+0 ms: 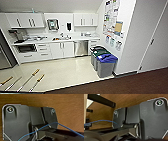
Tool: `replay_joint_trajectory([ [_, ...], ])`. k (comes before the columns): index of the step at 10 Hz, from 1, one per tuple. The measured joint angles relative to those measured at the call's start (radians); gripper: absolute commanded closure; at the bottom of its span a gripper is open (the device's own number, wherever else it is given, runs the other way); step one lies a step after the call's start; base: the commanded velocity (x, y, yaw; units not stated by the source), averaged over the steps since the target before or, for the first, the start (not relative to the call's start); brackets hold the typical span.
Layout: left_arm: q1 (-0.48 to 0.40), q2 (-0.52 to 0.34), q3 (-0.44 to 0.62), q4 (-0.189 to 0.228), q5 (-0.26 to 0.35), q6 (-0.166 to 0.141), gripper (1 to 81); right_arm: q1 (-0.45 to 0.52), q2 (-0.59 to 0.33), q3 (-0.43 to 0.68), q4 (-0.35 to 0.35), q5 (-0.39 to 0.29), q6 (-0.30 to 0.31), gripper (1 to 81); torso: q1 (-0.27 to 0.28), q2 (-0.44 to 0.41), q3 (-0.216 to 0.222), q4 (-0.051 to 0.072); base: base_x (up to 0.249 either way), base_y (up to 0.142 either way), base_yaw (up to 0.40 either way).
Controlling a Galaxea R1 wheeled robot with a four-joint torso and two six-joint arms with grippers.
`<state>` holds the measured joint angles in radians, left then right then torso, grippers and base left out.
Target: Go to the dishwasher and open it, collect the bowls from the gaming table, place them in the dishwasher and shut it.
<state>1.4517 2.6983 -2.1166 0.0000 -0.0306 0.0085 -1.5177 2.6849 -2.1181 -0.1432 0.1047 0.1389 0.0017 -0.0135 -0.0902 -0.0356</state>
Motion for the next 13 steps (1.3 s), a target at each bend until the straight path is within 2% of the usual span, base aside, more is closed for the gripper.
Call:
replay_joint_trajectory([
  [13, 0.0, 0.0, 0.0, 0.0, 0.0, 0.0, 1.0, -0.001, 0.011, -0.019, 0.0, 0.0, 0.0, 1.0, 0.0, 0.0, 0.0, 0.0, 0.142, 0.0, 0.0],
])
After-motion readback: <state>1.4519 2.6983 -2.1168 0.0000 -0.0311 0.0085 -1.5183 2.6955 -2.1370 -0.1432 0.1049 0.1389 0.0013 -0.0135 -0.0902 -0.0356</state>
